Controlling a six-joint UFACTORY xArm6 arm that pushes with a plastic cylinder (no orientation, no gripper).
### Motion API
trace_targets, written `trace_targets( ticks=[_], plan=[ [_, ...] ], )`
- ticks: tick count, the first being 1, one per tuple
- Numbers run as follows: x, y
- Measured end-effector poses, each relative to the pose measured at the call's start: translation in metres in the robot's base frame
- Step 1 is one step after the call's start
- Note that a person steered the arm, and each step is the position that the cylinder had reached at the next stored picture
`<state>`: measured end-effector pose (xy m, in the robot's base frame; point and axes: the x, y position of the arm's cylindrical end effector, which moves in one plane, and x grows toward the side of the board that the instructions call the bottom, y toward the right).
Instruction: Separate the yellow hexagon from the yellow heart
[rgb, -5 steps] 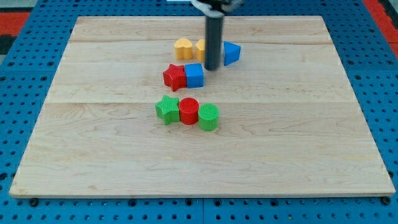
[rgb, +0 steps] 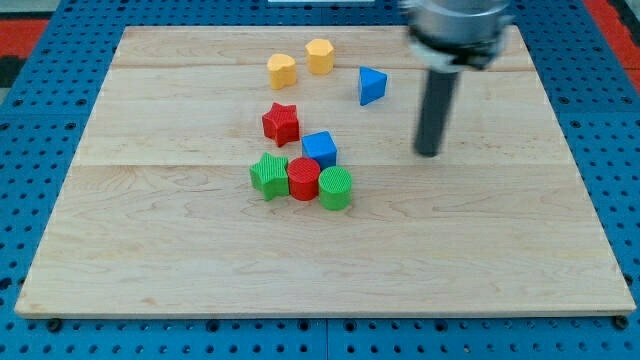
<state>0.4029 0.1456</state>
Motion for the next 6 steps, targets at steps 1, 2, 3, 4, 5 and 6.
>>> trace_targets(
  ticks=[1, 2, 3, 4, 5, 6],
  plan=[
    [-0.099, -0.025],
    [-0.166, -0.131],
    [-0.107, -0.116],
    [-0.136, -0.197],
    [-0.161, -0.246],
    [-0.129, -0.177]
  ],
)
